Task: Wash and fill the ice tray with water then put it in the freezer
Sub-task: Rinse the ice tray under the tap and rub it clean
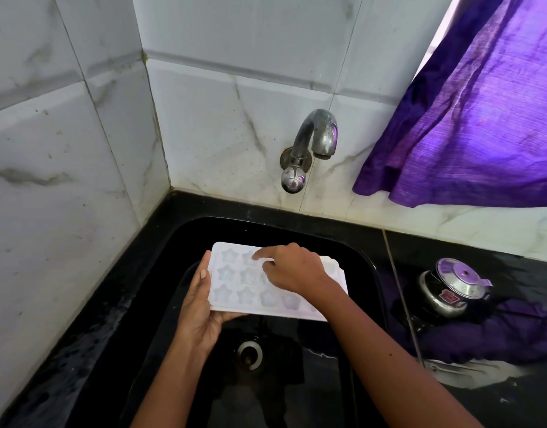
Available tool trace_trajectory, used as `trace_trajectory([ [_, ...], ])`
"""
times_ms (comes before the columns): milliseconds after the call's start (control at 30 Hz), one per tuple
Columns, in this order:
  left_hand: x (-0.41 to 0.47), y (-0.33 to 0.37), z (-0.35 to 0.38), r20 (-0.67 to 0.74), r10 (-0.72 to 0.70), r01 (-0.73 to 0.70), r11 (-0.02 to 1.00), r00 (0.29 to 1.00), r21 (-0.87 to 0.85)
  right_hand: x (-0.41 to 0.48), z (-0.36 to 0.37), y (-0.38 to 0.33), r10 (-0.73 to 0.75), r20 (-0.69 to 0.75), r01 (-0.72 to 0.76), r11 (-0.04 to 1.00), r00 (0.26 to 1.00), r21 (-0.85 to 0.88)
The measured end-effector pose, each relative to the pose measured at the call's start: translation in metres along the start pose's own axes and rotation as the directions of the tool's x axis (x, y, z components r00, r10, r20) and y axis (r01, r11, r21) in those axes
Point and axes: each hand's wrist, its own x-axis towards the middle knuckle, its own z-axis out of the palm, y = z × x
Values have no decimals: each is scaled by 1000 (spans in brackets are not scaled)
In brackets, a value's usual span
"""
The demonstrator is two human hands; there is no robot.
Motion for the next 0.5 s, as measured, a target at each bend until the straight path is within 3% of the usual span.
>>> trace_trajectory([
  [300,-1,0,5,-11,6,-7,999,1000,-36,9,6,-11,-18,47,20,999,999,-32],
  [500,-2,-2,8,-23,15,-16,999,1000,-36,11,7,-8,-11,-3,10,994,1000,-104],
])
